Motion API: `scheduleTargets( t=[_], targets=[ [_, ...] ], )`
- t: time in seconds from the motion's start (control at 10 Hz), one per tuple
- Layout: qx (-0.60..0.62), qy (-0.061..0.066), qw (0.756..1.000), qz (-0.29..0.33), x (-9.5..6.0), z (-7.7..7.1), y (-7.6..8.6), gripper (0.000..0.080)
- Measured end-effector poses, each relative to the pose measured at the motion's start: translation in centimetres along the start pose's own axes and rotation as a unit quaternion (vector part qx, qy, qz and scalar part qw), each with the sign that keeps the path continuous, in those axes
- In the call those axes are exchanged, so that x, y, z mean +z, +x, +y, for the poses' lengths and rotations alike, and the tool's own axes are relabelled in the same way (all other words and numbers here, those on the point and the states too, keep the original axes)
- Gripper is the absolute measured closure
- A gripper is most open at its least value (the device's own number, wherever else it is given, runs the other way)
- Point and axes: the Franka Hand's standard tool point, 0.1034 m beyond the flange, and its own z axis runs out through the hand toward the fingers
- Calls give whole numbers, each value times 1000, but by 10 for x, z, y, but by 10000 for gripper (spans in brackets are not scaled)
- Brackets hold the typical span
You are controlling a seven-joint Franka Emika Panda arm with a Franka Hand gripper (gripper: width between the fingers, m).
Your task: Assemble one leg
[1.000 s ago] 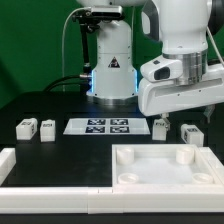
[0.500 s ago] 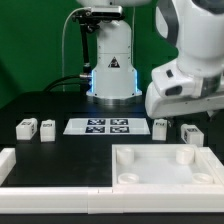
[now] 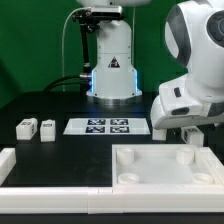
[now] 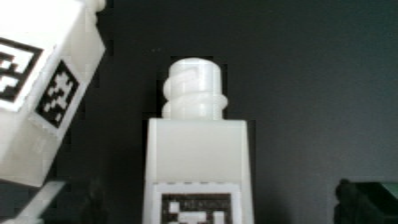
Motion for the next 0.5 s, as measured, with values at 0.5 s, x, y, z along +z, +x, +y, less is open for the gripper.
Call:
scheduleTargets(
  t=[0.5],
  targets=[
    [-9, 2, 1000, 2, 4, 1, 3, 180]
  ],
)
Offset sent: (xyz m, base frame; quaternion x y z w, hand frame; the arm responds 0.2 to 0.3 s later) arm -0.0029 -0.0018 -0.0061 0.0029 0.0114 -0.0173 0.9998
